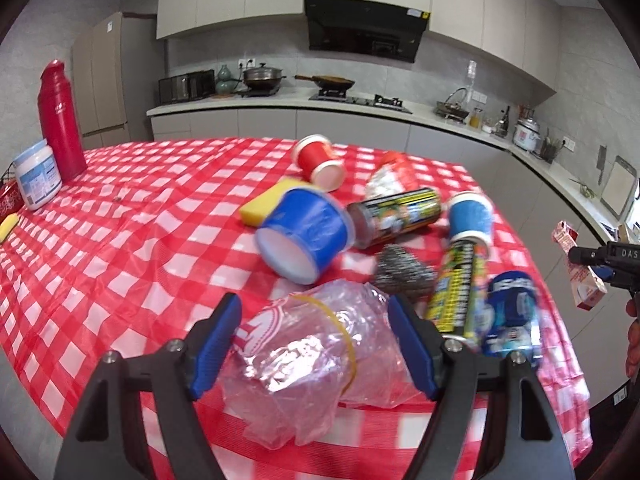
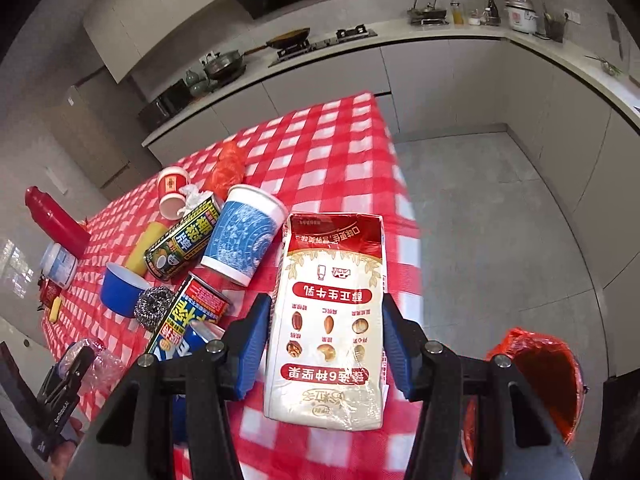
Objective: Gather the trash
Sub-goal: 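Drop the milk carton into the bin with the right tool while the left tool drops the plastic bag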
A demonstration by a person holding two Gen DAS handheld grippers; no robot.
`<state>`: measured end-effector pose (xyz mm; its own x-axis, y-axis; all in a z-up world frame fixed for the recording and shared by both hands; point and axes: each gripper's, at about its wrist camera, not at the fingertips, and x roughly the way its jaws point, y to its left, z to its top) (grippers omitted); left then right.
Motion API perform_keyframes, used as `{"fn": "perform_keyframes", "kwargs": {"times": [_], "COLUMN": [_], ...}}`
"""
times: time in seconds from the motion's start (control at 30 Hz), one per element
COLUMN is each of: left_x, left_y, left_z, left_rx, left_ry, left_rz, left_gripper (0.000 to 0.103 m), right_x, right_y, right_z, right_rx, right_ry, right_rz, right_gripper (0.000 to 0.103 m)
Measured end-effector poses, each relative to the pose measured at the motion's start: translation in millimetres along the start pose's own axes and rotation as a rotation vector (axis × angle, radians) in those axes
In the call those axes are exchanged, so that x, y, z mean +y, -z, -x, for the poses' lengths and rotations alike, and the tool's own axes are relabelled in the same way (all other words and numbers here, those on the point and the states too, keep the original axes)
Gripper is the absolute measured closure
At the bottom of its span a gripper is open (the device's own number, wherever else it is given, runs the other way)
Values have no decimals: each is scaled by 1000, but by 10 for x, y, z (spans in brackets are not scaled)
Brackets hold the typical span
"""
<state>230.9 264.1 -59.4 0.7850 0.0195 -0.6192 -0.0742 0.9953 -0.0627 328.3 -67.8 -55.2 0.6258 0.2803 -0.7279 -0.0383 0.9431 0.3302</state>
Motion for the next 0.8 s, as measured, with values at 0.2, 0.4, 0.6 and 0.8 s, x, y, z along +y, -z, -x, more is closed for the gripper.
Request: {"fn": "perform_keyframes", "kwargs": {"times": [0.2,0.4,0.6,0.8], "left_x": [-477,-996,-1548,-1975], "left_y": [-27,-6,92,194], "left_z": [198,297,317,351], "left_rx": [-38,-57,-47,-36], "left_ry": [54,104,143,149], "left_rz": [-51,-77,-109,-118], "left_gripper": [27,27,27,27], "right_x": [-530,-1341,-1950,-2294], "right_y": [94,374,640,742], "right_z": [412,593,554,476], "right_rx": [-33,11,95,146], "right_ry": [46,124,144,167], "right_rz": [-45,-109,-145,-119], "right_gripper": [47,47,46,20]}}
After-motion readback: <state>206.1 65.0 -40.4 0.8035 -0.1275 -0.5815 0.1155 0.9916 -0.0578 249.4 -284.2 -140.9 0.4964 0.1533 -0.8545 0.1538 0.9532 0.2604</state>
